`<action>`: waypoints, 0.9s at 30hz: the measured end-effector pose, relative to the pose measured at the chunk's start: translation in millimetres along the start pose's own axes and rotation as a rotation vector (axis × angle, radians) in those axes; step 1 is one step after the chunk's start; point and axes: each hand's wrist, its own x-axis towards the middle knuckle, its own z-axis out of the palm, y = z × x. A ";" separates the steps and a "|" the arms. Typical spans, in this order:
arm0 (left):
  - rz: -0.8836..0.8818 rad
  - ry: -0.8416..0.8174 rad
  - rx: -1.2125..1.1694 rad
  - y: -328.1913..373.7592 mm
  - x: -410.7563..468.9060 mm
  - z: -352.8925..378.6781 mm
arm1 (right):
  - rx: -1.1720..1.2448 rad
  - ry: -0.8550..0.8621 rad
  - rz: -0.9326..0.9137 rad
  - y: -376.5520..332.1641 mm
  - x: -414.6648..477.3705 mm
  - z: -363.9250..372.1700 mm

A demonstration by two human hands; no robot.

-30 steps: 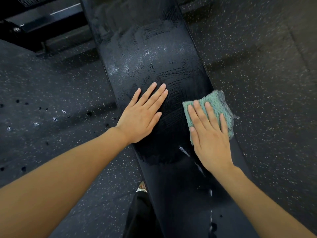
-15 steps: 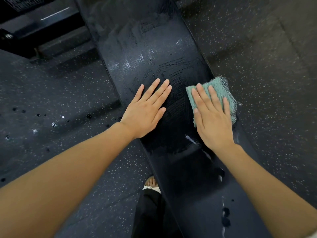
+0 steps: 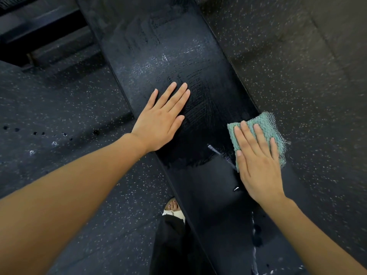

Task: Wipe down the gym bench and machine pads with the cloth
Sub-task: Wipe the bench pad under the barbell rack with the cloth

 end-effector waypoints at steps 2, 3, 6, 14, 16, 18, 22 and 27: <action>-0.008 0.000 -0.002 1.0 -0.7 -0.2 | 0.044 0.029 0.071 -14.5 1.5 3.9; -0.011 0.002 0.000 1.5 -0.9 -0.3 | 0.057 0.045 0.107 -23.1 2.3 6.7; -0.014 -0.002 -0.008 2.6 -1.6 -0.2 | 0.031 0.065 0.144 -51.4 1.1 15.7; -0.024 0.004 -0.020 5.3 -3.2 0.6 | -0.058 -0.062 -0.248 -105.4 -24.9 38.1; -0.024 0.008 -0.018 7.1 -5.2 0.7 | -0.095 -0.083 -0.292 -85.7 -19.7 33.5; -0.027 0.007 -0.017 7.8 -6.5 1.2 | -0.114 -0.079 -0.281 -62.5 -12.4 26.3; -0.034 -0.002 -0.027 7.9 -8.2 2.1 | -0.085 -0.042 -0.157 -14.6 3.8 8.5; -0.027 -0.002 -0.032 8.2 -10.2 2.0 | 0.003 0.024 0.084 -10.5 12.3 3.0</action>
